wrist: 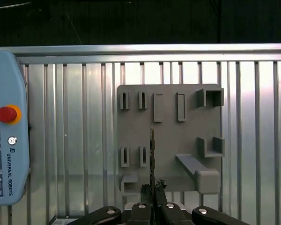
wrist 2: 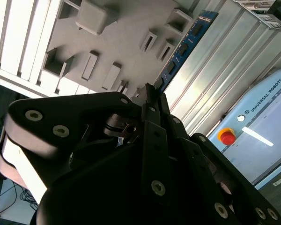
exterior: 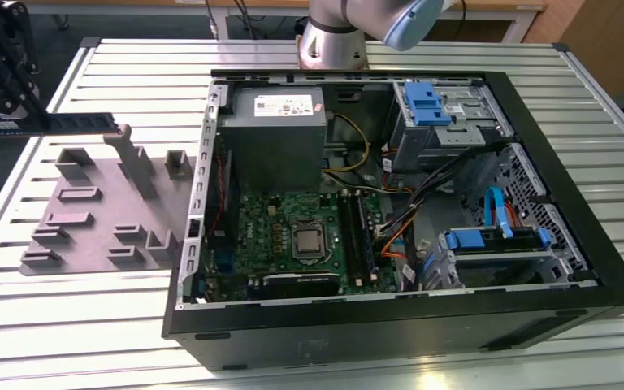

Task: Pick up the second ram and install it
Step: 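Pick up the second ram and move it above second insertion slot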

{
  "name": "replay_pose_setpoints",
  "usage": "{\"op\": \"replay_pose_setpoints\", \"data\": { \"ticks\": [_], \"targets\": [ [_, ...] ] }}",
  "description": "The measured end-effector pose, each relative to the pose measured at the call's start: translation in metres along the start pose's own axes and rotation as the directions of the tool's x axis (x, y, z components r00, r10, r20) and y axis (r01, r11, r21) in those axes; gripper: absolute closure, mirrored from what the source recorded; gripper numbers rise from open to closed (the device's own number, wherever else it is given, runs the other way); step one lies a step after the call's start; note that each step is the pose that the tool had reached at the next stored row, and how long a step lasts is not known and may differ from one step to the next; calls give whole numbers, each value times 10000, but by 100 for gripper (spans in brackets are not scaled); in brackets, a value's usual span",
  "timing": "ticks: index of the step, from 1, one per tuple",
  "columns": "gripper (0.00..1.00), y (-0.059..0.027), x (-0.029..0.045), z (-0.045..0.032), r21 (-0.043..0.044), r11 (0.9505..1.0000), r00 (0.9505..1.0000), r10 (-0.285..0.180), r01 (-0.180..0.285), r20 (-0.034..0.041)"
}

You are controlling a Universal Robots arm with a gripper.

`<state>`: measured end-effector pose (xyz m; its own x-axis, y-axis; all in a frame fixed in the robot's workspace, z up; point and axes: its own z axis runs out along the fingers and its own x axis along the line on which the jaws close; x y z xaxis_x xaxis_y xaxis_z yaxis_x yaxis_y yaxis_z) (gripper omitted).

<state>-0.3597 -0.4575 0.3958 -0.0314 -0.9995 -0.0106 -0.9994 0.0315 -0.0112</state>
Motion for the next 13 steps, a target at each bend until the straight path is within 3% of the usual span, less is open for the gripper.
{"op": "replay_pose_setpoints", "data": {
  "ticks": [13],
  "targets": [
    [86, -52, -2, 0, 0, 10000, 10000, 0, 0, 0]
  ]
}}
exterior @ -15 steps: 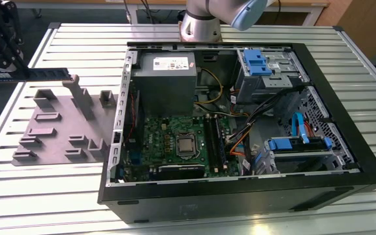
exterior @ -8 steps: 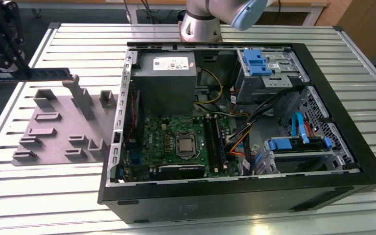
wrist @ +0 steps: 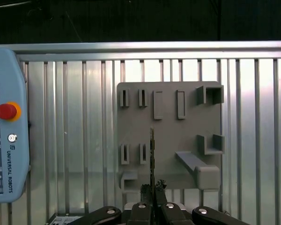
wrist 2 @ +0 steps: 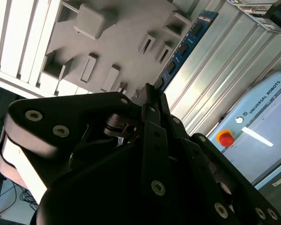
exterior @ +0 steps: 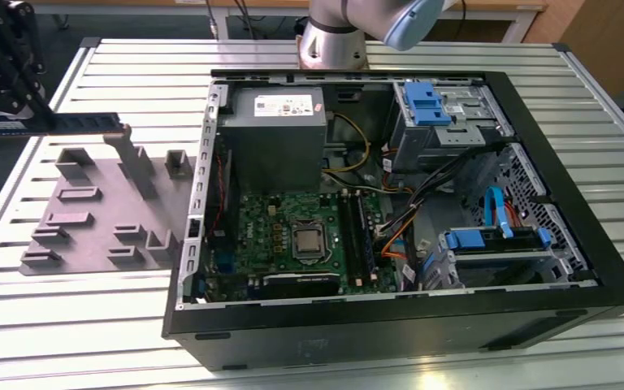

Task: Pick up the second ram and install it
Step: 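Pick up the second ram and move it above second insertion slot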

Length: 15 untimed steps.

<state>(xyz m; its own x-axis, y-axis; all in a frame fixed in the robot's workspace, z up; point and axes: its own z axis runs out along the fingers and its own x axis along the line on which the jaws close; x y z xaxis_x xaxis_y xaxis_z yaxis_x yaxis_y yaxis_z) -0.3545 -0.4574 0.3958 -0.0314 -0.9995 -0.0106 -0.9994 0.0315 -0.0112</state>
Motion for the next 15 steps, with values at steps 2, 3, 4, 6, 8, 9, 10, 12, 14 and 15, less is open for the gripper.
{"op": "replay_pose_setpoints", "data": {
  "ticks": [2, 3, 4, 6, 8, 9, 10, 12, 14, 15],
  "targets": [
    [86, -6, 0, 0, 0, 10000, 10000, 0, 0, 0],
    [86, -9, 0, 0, 0, 10000, 10000, 0, 0, 1],
    [86, -12, 0, 0, 0, 10000, 10000, 0, 0, 0],
    [86, -17, -1, 0, 0, 10000, 10000, 0, 0, 0],
    [86, -23, -1, 1, 0, 10000, 10000, 0, 0, 1],
    [86, -25, -1, 1, 1, 10000, 10000, 0, 0, 1],
    [86, -27, -1, 1, 1, 10000, 10000, 0, 0, 1],
    [86, -33, -1, 1, 0, 10000, 10000, 0, 0, 1],
    [86, -38, -1, 1, 0, 10000, 10000, 0, 0, 1],
    [86, -43, -1, 1, 0, 10000, 10000, -1, 1, 0]
  ]
}}
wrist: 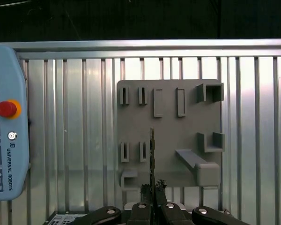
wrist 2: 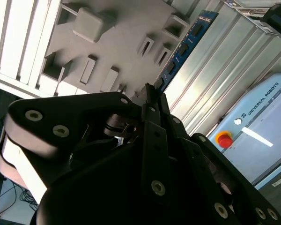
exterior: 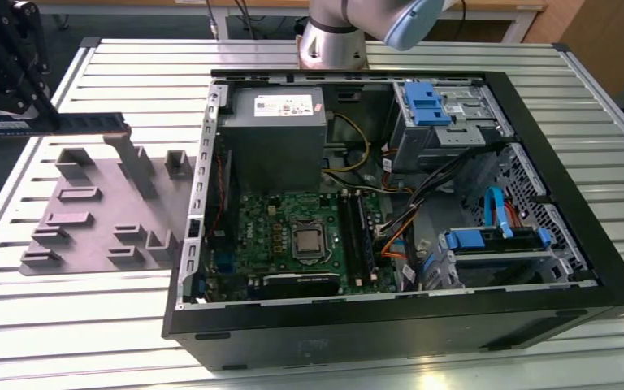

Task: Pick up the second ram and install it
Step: 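Pick up the second ram and move it above second insertion slot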

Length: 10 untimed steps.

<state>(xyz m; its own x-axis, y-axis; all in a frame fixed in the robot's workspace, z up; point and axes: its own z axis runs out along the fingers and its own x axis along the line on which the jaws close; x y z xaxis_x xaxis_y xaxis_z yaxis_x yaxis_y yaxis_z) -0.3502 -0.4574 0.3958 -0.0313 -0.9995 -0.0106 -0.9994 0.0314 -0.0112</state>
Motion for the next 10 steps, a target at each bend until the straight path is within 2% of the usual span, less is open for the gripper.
{"op": "replay_pose_setpoints", "data": {
  "ticks": [10],
  "targets": [
    [86, -71, -2, 0, -1, 10000, 10000, 0, 0, -1]
  ]
}}
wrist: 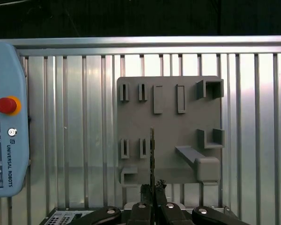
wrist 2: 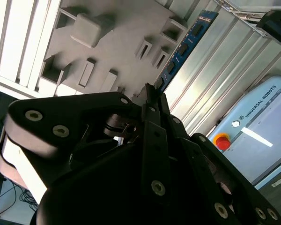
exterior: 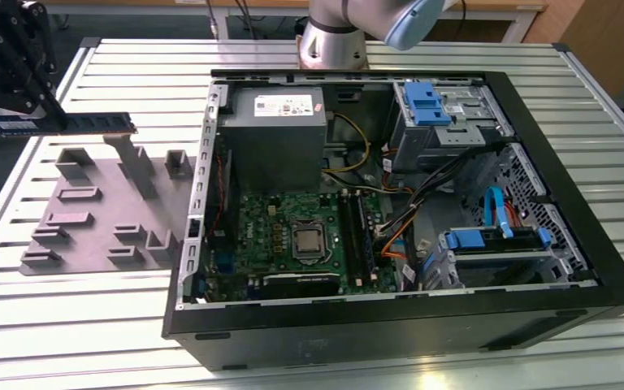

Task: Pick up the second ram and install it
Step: 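Pick up the second ram and move it above second insertion slot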

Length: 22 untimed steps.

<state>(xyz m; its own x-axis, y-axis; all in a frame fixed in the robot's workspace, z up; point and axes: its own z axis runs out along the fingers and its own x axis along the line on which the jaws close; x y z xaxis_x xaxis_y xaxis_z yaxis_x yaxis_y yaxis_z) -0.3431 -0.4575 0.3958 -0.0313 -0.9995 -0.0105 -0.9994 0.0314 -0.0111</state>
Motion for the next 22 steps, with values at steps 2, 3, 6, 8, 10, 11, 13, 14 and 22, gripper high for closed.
{"op": "replay_pose_setpoints", "data": {
  "ticks": [2, 3, 6, 8, 10, 11, 13, 14, 22],
  "targets": [
    [86, -30, -1, 0, 0, 10000, 10000, 0, 0, 0],
    [86, -47, -2, 1, 0, 10000, 10000, 0, 0, 0],
    [86, -103, -3, 2, 1, 10000, 10000, 0, 0, 1],
    [86, -143, -5, 2, 1, 10000, 10000, 0, 0, 1],
    [86, -187, -6, 2, 0, 10000, 10000, 0, 0, 0],
    [86, -207, -7, 2, 0, 10000, 10000, 1, -1, 0],
    [86, -250, -8, 3, 1, 10000, 10000, 1, -1, 1],
    [86, -271, -9, 4, 1, 10000, 10000, 0, 0, 1],
    [86, -436, -14, 5, 0, 10000, 10000, 0, 0, 0]
  ]
}}
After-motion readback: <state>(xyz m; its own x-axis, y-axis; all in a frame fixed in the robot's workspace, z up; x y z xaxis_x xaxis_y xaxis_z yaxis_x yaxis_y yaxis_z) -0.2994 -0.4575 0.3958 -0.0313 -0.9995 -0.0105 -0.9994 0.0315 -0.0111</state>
